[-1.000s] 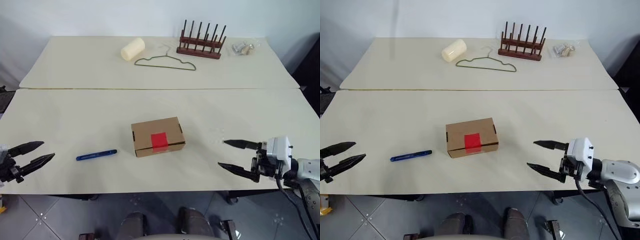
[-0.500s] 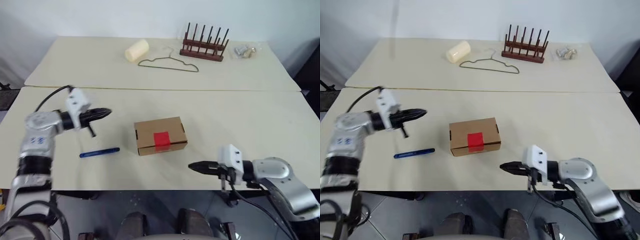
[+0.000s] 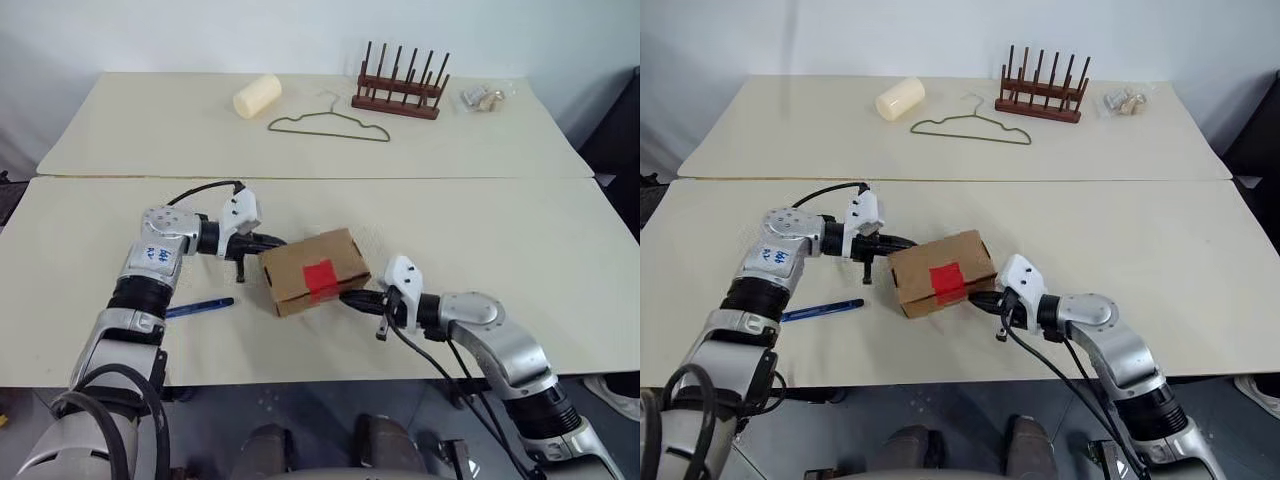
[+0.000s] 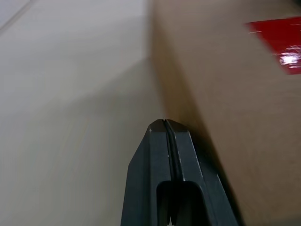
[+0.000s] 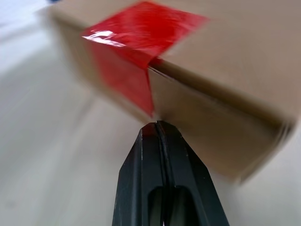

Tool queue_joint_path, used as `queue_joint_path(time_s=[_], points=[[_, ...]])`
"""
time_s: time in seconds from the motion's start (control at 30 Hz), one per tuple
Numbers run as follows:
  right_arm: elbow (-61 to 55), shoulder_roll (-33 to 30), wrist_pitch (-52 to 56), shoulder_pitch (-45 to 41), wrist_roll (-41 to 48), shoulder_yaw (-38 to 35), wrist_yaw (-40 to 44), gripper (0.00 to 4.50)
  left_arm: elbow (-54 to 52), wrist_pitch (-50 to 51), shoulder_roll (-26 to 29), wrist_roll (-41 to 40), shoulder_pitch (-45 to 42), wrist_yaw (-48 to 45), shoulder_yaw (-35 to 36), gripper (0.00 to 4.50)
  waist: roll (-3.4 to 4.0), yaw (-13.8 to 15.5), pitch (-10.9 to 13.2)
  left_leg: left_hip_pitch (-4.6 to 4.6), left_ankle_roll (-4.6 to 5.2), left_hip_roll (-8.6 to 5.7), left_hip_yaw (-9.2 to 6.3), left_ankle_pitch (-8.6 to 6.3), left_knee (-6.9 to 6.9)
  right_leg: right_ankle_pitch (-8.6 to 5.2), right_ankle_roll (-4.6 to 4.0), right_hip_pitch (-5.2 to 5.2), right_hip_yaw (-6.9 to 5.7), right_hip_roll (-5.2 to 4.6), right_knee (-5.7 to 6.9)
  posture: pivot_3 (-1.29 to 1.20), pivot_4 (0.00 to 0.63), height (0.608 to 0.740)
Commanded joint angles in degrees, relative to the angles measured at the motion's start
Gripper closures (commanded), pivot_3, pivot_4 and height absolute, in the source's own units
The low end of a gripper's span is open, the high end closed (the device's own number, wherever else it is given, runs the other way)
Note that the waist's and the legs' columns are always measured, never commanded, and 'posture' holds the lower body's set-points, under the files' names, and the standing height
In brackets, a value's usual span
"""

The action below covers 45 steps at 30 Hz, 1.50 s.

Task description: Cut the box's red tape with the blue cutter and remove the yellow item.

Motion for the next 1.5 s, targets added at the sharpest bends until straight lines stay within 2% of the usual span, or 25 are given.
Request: queue_joint_path(time_s=[0.03,0.13,0.3,0.43,0.53,0.7,0.77,0.87,0.93,1.07,1.23,1.5], points=[[1.3,-1.0,0.2,-2.6,0.5,-4.0,-1.0,4.48,-12.2,8.3,2.5,-3.8,2.4,-3.2,0.2,4.5,0.0,0.0,0.0,-0.01,0.0,0.0,0.0,0.0,0.01,0.0,0.0,0.0,0.0,0.0,0.0,0.0,0.15,0.74],[4.5,-1.2,0.8,-5.6,1.5,-6.1,-0.6,4.48,-20.8,15.0,2.6,-6.1,4.9,-2.9,-0.4,4.5,0.01,0.3,0.0,-0.01,0.0,0.01,-0.04,0.0,0.07,0.0,0.0,0.03,0.03,-0.01,0.01,0.0,0.15,0.74],[12.9,-2.1,-2.0,-11.7,-0.7,-4.7,3.4,4.48,-30.0,23.2,-2.0,-7.4,8.0,2.7,-3.2,4.5,0.01,0.2,0.0,-0.01,0.0,0.0,-0.11,0.0,0.09,0.0,0.0,0.08,0.03,-0.01,0.0,0.0,0.15,0.74],[20.6,-1.8,-4.9,-16.7,-3.0,-4.2,4.7,4.48,-32.7,24.6,-3.8,-5.8,10.1,7.5,-5.0,4.5,0.01,-0.1,0.0,0.01,0.0,0.01,-0.1,0.0,0.06,0.0,0.0,0.07,0.03,0.0,0.01,0.0,0.15,0.74],[24.5,-2.7,-7.7,-18.5,-4.5,-4.9,5.5,4.48,-34.3,24.4,-3.3,-6.2,11.6,10.3,-3.4,4.5,0.02,-0.1,0.0,0.03,-0.01,0.03,-0.08,0.0,0.05,0.0,0.0,0.07,0.04,0.0,0.01,0.0,0.15,0.74],[27.0,-6.4,-10.1,-19.0,-4.3,-7.1,9.1,4.48,-39.1,25.5,0.3,-15.6,13.6,10.1,8.2,4.5,0.07,-0.1,0.0,0.03,-0.01,0.08,-0.17,0.0,0.07,0.0,0.0,0.06,0.06,0.0,0.0,0.0,0.15,0.74],[26.2,-8.4,-9.7,-17.8,-3.9,-7.3,11.4,4.48,-40.3,28.3,4.2,-18.2,14.5,9.1,11.7,4.5,0.08,-0.1,0.1,-0.01,-0.01,0.11,-0.23,0.0,0.07,0.0,0.0,0.03,0.06,0.0,-0.01,0.0,0.15,0.74],[24.1,-10.9,-7.0,-16.4,-2.8,-6.5,15.6,4.48,-42.9,29.6,12.2,-17.1,19.5,5.7,9.9,4.5,0.12,-0.1,0.0,0.03,-0.01,0.11,-0.26,-0.01,0.01,0.0,0.0,0.04,0.06,0.0,-0.03,0.0,0.15,0.74],[22.0,-12.7,-4.6,-15.2,-2.2,-5.5,18.6,4.48,-44.1,27.5,14.5,-14.5,23.0,6.1,6.9,4.5,0.21,0.0,0.1,0.07,-0.01,0.09,-0.24,-0.02,-0.04,0.0,0.0,0.04,0.09,0.0,-0.06,0.0,0.15,0.74],[18.0,-14.6,-1.3,-13.4,-2.9,-3.7,21.1,4.48,-46.9,29.2,9.7,-15.4,25.1,10.8,3.3,4.5,0.22,0.7,0.1,-0.02,-0.01,0.08,-0.15,-0.02,0.1,0.0,0.0,0.06,0.07,0.0,-0.05,0.0,0.15,0.74],[15.5,-12.9,0.2,-12.9,-3.1,-3.1,19.4,4.48,-45.5,29.1,1.3,-12.7,23.4,17.4,-2.4,4.5,0.23,1.0,0.1,-0.03,-0.01,0.08,-0.15,-0.02,0.17,0.0,0.0,0.07,0.09,0.01,-0.03,0.0,0.15,0.74],[19.7,-8.8,-0.6,-17.8,-4.7,-2.1,17.4,4.48,-43.7,29.3,-4.1,-10.7,21.4,21.7,-6.4,4.5,0.23,0.3,0.1,-0.03,-0.03,0.06,-0.07,-0.01,0.14,0.0,0.0,0.06,0.06,0.01,-0.02,0.0,0.15,0.74]])
